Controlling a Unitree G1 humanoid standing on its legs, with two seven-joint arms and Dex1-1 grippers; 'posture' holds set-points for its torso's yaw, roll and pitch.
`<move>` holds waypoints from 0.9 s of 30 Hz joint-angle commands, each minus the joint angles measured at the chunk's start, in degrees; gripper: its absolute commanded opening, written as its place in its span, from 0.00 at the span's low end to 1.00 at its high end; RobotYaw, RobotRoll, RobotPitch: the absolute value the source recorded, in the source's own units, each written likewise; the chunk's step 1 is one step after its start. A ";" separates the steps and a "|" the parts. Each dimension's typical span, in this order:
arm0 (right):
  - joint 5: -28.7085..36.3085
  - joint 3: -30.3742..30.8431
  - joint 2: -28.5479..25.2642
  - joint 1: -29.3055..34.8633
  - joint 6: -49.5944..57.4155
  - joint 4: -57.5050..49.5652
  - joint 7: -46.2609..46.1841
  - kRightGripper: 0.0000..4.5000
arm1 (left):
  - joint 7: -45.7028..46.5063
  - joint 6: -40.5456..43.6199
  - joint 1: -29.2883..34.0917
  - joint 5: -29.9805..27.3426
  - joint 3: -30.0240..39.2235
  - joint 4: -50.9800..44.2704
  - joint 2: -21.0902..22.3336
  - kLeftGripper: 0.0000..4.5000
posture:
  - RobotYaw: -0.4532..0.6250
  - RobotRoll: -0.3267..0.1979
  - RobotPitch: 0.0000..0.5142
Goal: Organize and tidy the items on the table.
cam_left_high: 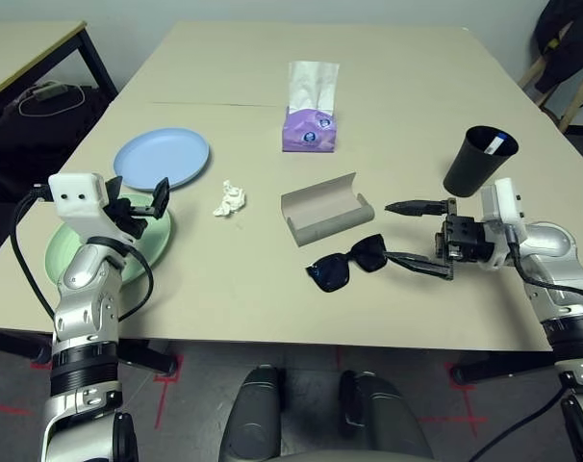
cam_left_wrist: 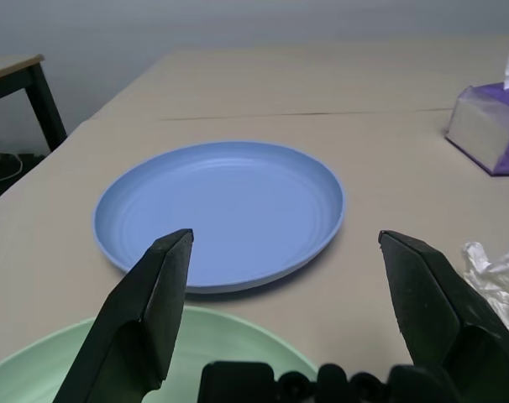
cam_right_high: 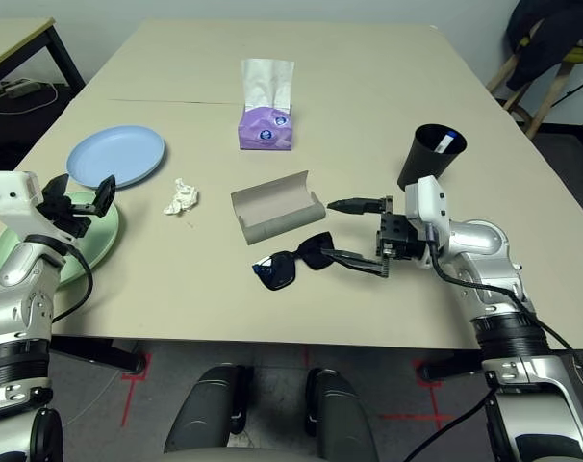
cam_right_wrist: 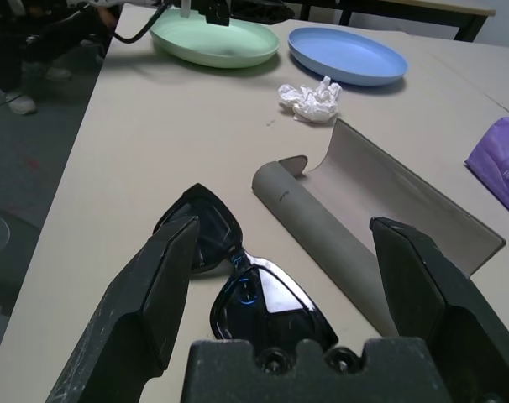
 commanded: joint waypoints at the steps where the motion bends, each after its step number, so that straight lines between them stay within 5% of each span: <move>1: 0.04 -0.28 -0.20 0.68 0.00 0.46 -0.18 1.00 | -0.79 8.64 -0.98 -0.69 -0.42 -1.75 3.81 1.00 | 0.55 0.62 0.24; 10: -0.11 0.56 0.89 1.24 1.05 -1.40 -2.15 1.00 | 2.87 27.82 -4.44 -4.12 7.20 1.00 12.05 1.00 | 0.56 0.62 0.24; 21: -0.14 0.94 1.48 1.68 2.73 -3.74 -3.44 1.00 | -0.60 32.17 -2.44 -2.74 9.54 12.61 22.70 1.00 | 0.56 0.62 0.24; 27: -0.08 0.97 1.82 1.95 3.16 -4.58 -3.94 1.00 | -1.72 35.28 -0.52 -3.37 10.60 13.75 23.89 1.00 | 0.56 0.62 0.24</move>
